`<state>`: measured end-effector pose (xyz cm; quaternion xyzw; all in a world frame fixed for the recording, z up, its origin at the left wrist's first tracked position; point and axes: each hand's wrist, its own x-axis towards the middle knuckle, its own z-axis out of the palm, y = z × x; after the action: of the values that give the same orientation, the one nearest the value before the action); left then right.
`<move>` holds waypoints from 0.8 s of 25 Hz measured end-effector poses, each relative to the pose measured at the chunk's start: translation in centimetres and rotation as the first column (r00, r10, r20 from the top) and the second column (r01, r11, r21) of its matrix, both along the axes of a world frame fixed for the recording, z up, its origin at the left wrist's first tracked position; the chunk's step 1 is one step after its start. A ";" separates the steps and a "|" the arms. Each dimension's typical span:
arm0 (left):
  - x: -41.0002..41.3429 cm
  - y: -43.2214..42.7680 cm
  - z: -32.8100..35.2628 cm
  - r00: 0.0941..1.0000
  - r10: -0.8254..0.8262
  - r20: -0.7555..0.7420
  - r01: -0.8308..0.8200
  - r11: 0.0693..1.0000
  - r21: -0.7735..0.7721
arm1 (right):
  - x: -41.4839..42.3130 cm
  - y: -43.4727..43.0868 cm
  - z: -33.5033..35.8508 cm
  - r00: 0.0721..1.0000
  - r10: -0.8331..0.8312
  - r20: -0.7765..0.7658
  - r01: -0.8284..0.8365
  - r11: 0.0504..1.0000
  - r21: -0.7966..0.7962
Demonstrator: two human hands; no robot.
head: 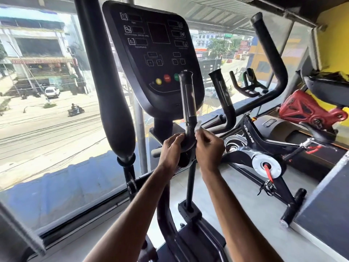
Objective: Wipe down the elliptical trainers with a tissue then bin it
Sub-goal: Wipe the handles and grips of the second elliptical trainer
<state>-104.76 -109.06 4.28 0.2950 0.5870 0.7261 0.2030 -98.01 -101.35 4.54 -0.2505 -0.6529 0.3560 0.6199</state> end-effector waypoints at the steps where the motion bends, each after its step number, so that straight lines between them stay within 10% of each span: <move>1: 0.0 0.0 0.0 1.000 -0.003 0.008 0.003 1.000 0.005 | 0.2 -0.5 0.0 1.000 -0.020 -0.008 0.020 0.996 0.085; 6: -0.1 0.0 0.2 1.000 -0.006 0.022 0.006 1.000 0.018 | 0.0 -0.5 0.0 0.994 0.063 -0.089 -0.072 0.992 -0.103; 9: 0.0 0.0 0.2 0.998 -0.026 0.062 0.023 0.999 0.045 | 0.2 -1.4 -0.4 0.997 -0.064 -0.043 0.070 0.985 0.159; 16: 0.8 -1.5 1.1 0.999 0.017 0.037 -0.020 0.996 0.090 | 1.1 -2.4 -0.3 0.999 -0.013 -0.034 0.019 0.985 0.169; 20: 1.1 -3.7 0.4 0.998 0.009 -0.070 -0.003 0.996 0.090 | 2.9 -3.5 -0.1 0.898 0.360 -0.251 -0.437 0.792 -0.426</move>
<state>-103.67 -112.73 4.71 0.3272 0.5616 0.7415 0.1667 -95.07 -104.84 4.47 -0.2212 -0.5336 0.6454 0.4999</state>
